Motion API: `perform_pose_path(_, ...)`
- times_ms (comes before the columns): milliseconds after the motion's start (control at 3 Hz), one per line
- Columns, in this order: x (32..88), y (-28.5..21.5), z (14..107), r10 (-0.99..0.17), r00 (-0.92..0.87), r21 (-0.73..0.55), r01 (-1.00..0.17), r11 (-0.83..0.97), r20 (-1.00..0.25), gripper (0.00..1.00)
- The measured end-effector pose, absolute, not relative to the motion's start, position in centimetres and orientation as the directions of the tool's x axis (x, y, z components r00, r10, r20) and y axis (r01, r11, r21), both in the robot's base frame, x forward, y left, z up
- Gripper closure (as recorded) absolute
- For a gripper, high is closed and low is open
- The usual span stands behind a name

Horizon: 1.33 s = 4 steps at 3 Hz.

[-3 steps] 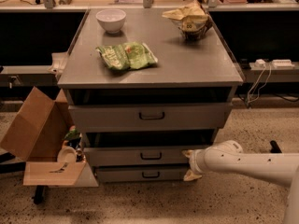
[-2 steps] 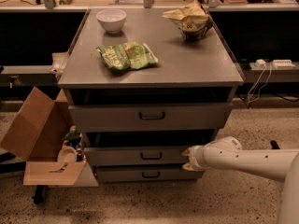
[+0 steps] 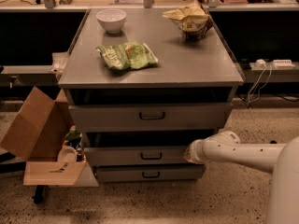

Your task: Close middle drawer

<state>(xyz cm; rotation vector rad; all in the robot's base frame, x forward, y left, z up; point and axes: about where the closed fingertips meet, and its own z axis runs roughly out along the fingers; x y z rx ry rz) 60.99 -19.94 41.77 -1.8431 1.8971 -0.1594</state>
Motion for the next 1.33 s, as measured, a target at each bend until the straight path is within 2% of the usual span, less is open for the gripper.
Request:
perform_pose_path(667,60.99,-19.94,41.77,-0.965,0.029,-0.409,-0.909,0.083,-0.259,0.16)
perform_pose_path(1000,60.99,-19.94,41.76,-0.965,0.029,-0.409,-0.909,0.083,-0.259,0.00)
perform_pose_path(1333,60.99,-19.94,41.76,-0.965,0.029,-0.409,-0.909,0.083,-0.259,0.00)
